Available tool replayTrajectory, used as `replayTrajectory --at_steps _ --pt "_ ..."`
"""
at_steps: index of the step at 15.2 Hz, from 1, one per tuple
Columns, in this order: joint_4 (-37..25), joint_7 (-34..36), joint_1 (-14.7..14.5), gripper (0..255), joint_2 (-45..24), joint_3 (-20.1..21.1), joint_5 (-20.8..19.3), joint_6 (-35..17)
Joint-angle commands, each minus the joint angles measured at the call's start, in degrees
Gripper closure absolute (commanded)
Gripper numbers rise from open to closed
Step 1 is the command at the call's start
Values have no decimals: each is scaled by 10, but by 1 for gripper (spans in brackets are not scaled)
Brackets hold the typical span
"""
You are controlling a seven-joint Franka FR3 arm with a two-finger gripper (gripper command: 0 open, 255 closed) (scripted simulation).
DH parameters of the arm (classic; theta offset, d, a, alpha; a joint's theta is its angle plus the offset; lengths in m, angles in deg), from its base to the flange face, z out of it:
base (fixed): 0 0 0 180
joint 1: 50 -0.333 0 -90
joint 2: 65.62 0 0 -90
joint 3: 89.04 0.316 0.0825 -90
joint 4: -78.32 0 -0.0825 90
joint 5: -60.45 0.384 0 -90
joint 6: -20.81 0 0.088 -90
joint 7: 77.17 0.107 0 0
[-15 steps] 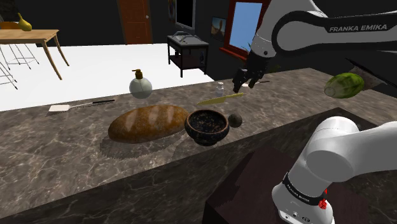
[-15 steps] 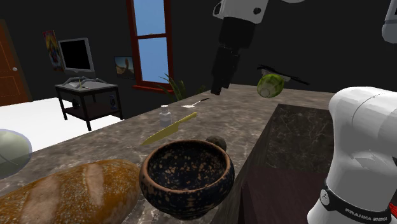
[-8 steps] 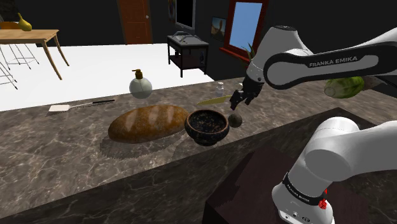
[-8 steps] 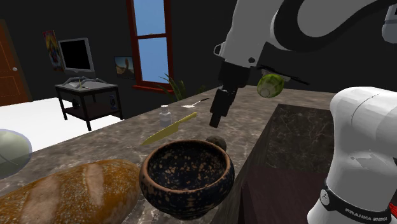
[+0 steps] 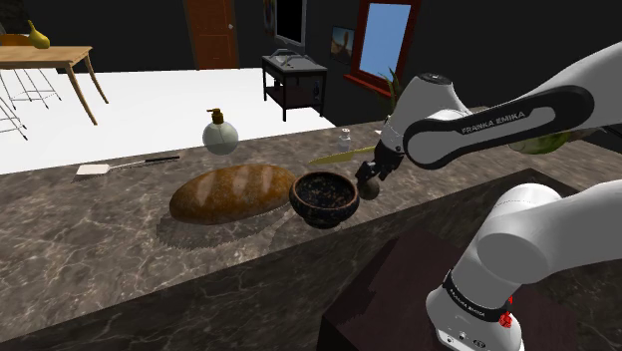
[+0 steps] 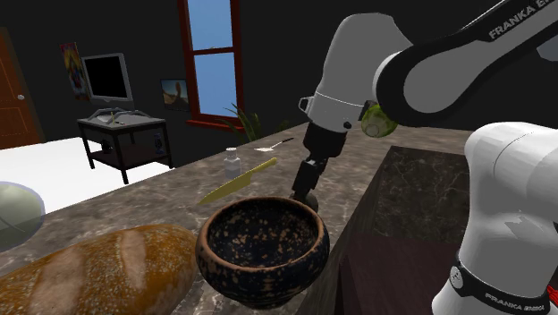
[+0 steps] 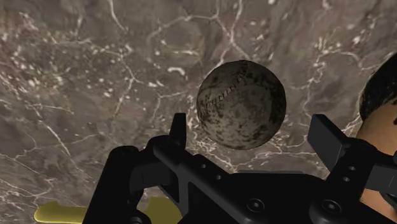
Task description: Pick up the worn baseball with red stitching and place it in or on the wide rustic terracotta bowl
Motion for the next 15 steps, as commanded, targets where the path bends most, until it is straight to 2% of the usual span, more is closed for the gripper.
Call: replayTrajectory --at_steps 1,2,10,11,15 --pt "5 0 1 0 -22 -2 -3 -28" --pt "8 1 2 0 -40 -3 -4 -49" --pt "8 1 2 0 -40 -3 -4 -49" --pt "8 1 2 255 -40 -3 -4 -49" --pt "8 1 2 255 -40 -3 -4 -49"
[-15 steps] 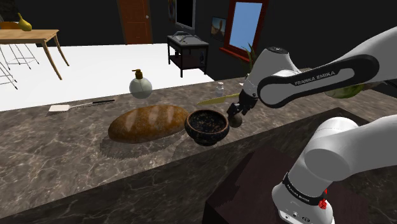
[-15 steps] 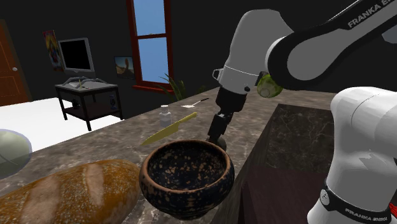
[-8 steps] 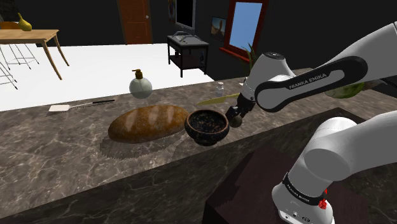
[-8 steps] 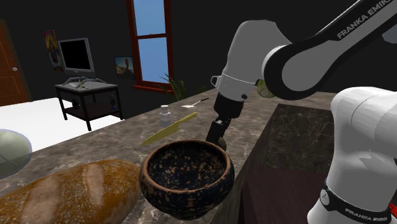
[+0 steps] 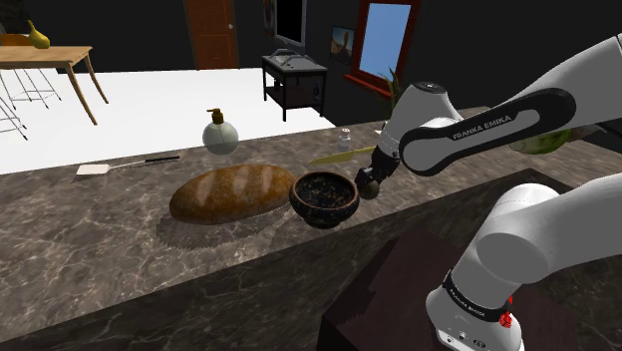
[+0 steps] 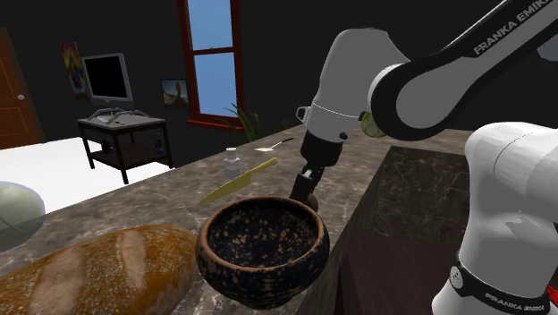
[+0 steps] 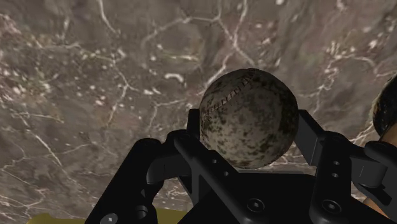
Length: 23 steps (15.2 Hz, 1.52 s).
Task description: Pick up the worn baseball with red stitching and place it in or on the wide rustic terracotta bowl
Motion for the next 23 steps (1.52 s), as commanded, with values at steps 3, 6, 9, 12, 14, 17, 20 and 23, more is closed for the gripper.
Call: replayTrajectory --at_steps 3,6,9,12,14,17,20,23 --pt "0 0 0 255 0 0 0 0" --pt "-4 0 -1 255 8 1 1 12" --pt "-17 -2 -3 255 30 2 5 47" --pt "-32 -3 -5 255 49 4 8 81" --pt "-43 -3 -6 255 60 6 10 102" --pt "-60 -4 -8 255 74 8 14 133" --pt "-78 -5 -9 255 85 10 17 162" --pt "-96 -6 -11 255 94 12 19 190"
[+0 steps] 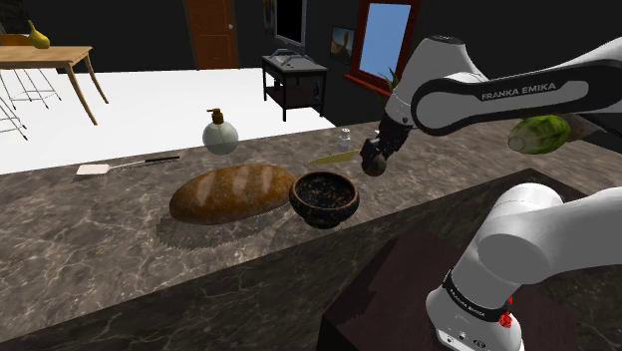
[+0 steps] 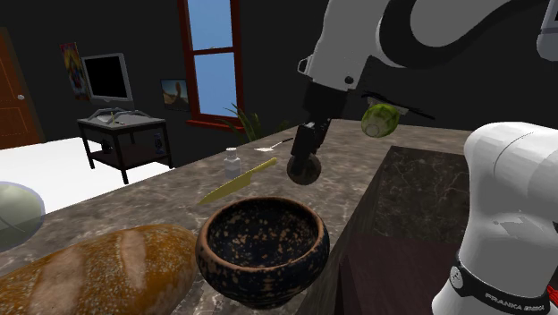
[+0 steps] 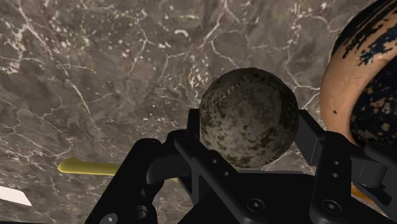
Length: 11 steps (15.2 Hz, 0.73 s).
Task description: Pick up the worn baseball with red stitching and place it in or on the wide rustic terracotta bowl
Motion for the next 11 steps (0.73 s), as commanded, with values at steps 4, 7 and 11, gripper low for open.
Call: replayTrajectory --at_steps 4,7,11 --pt "-34 -1 -3 255 10 4 5 44" --pt "-55 -2 -4 255 14 6 7 69" --pt "-84 -2 -6 255 18 8 10 102"
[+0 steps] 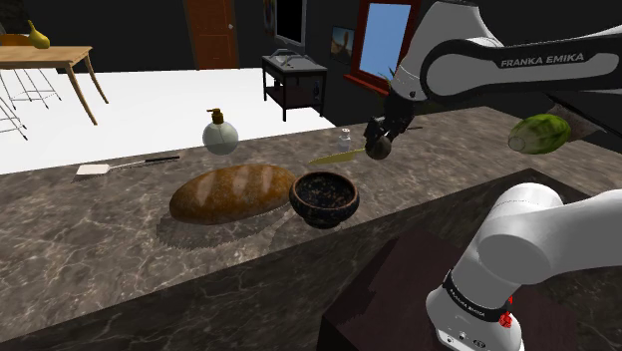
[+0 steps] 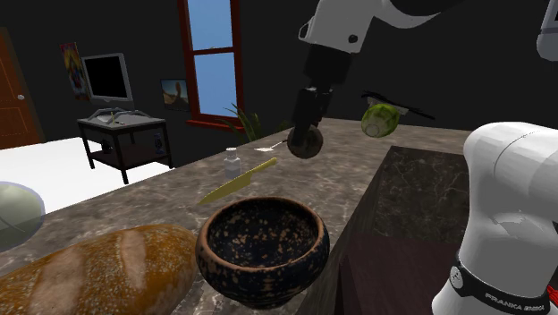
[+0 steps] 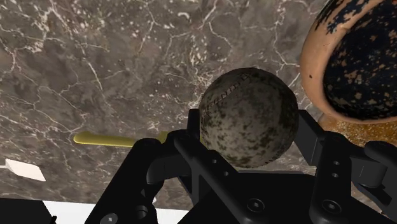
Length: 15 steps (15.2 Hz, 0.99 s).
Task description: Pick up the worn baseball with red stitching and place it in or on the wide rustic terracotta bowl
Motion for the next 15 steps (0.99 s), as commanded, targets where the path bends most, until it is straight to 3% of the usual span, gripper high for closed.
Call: replayTrajectory --at_steps 1,4,15 --pt "-16 -1 -1 255 0 1 1 15" --pt "-33 -2 -2 255 0 2 3 33" --pt "-90 158 -65 255 -79 154 72 19"
